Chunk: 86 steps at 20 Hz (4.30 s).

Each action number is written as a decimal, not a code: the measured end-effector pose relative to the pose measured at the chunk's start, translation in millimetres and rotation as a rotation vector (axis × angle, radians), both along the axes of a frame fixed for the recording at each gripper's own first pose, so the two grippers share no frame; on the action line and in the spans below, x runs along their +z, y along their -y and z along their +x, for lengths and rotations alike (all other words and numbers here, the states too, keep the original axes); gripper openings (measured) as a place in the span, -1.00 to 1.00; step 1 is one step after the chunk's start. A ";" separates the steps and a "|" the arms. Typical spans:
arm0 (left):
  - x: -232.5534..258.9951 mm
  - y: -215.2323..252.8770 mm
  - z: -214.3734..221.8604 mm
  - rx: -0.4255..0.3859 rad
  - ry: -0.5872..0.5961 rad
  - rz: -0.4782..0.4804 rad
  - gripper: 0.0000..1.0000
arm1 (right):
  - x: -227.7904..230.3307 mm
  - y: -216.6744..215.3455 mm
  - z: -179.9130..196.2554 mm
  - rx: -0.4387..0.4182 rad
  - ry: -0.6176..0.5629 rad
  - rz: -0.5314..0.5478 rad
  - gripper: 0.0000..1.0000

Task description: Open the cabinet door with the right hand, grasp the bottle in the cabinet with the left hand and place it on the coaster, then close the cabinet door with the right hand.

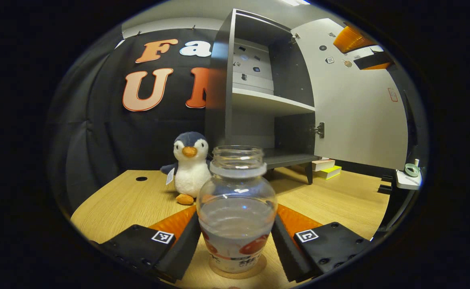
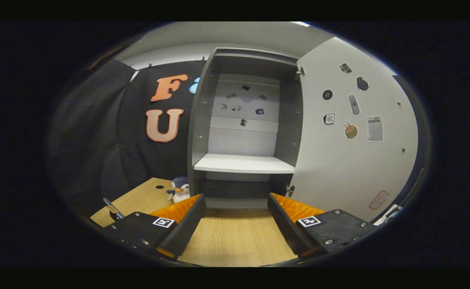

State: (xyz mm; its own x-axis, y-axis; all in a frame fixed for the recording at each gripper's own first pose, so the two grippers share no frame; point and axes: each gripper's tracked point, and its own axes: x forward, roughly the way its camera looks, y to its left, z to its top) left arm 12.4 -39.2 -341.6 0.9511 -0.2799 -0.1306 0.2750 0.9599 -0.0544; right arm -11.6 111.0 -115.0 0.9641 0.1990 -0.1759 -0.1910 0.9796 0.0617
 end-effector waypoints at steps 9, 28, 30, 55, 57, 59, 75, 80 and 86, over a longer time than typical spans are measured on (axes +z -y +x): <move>13.5 -9.1 4.9 0.030 -0.019 -0.034 0.92 | 8.8 -0.9 -7.4 0.005 0.010 0.018 0.92; 170.3 21.0 11.0 -0.010 0.118 0.048 0.92 | 60.3 89.0 -28.2 -0.152 0.083 0.070 0.91; 194.9 22.6 7.3 -0.001 0.129 0.054 0.94 | 67.7 109.7 -33.5 -0.187 0.088 0.059 0.91; 338.8 47.0 -14.4 0.135 0.143 0.018 0.92 | 78.2 356.2 -52.1 -0.480 0.028 0.104 0.89; 340.7 47.7 -15.7 0.144 0.131 0.019 0.92 | 73.0 354.2 -41.0 -0.434 0.016 0.111 0.90; 343.0 47.4 -17.1 0.150 0.122 0.015 0.92 | 74.9 346.5 -30.7 -0.392 0.021 0.113 0.90; 348.2 6.1 2.2 0.183 0.145 -0.015 0.92 | 91.0 227.8 -32.7 -0.133 0.032 0.165 0.79; 350.4 -22.8 8.9 0.228 0.158 -0.003 0.92 | 104.5 153.3 -9.0 0.031 0.044 0.236 0.75; 351.1 -64.5 8.7 0.299 0.157 -0.005 0.92 | 118.1 96.9 25.3 0.106 0.071 0.173 0.06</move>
